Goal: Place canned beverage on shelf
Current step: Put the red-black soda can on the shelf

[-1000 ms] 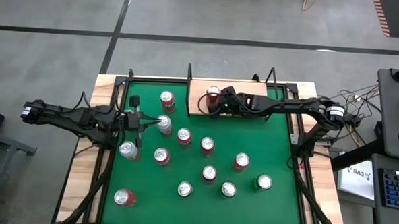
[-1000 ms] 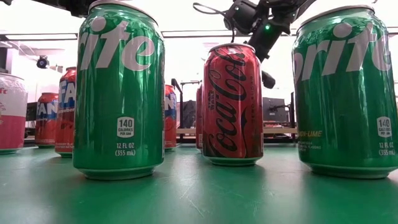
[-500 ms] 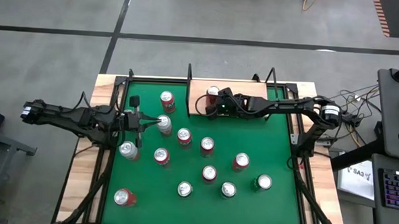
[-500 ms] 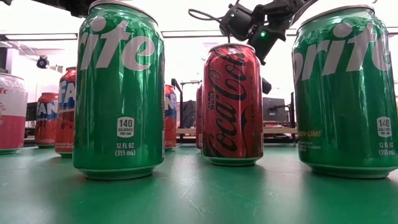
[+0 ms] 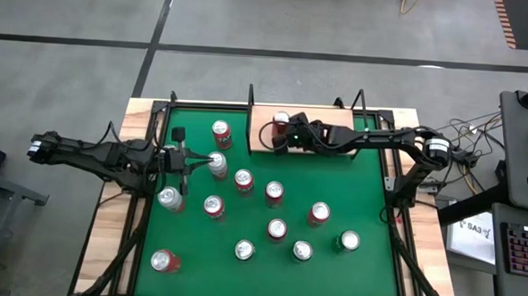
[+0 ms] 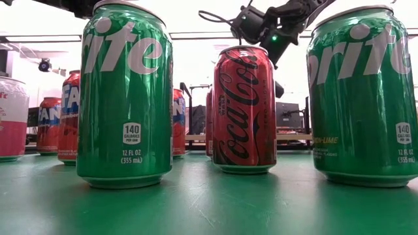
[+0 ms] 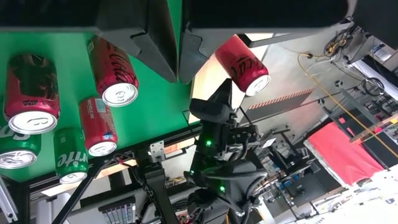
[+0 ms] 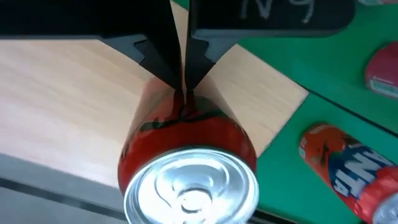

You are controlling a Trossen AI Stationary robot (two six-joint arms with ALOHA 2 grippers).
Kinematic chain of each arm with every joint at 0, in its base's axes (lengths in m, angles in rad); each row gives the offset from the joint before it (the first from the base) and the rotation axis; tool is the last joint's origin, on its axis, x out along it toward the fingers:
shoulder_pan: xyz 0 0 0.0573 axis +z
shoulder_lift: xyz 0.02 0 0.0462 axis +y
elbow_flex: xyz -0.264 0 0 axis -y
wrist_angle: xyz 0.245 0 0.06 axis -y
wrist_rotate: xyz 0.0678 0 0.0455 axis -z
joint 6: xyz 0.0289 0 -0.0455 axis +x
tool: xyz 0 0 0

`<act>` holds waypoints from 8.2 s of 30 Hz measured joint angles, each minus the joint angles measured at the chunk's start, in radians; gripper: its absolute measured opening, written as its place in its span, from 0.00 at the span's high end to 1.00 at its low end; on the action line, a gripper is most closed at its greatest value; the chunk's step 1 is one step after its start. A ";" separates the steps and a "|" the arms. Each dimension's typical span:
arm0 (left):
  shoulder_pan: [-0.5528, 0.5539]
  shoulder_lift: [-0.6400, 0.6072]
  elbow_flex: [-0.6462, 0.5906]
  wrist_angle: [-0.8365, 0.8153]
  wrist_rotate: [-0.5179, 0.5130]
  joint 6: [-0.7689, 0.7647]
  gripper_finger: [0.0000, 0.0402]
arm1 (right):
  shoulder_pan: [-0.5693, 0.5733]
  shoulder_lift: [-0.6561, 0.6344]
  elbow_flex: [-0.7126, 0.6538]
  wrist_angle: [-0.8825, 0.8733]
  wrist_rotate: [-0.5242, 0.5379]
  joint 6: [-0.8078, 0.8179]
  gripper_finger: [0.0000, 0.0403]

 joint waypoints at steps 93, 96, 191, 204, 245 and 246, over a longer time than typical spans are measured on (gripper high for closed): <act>0.000 0.000 0.002 -0.001 0.000 0.018 1.00 | -0.136 0.067 0.000 0.264 -0.144 -0.115 0.97; 0.000 0.000 0.002 -0.004 0.000 0.018 1.00 | -0.126 0.066 0.000 0.221 -0.175 -0.083 0.97; 0.000 0.001 0.002 -0.014 0.000 0.038 1.00 | -0.143 0.158 0.000 0.526 -0.213 -0.259 0.97; 0.000 0.004 0.002 -0.016 0.000 0.038 1.00 | -0.148 0.180 0.000 0.533 -0.213 -0.259 0.97; 0.000 0.005 0.001 -0.016 0.000 0.038 1.00 | -0.185 0.183 0.000 0.507 -0.126 -0.252 0.97; 0.001 0.005 0.001 -0.017 0.000 0.038 1.00 | -0.185 0.183 0.000 0.508 -0.132 -0.255 0.97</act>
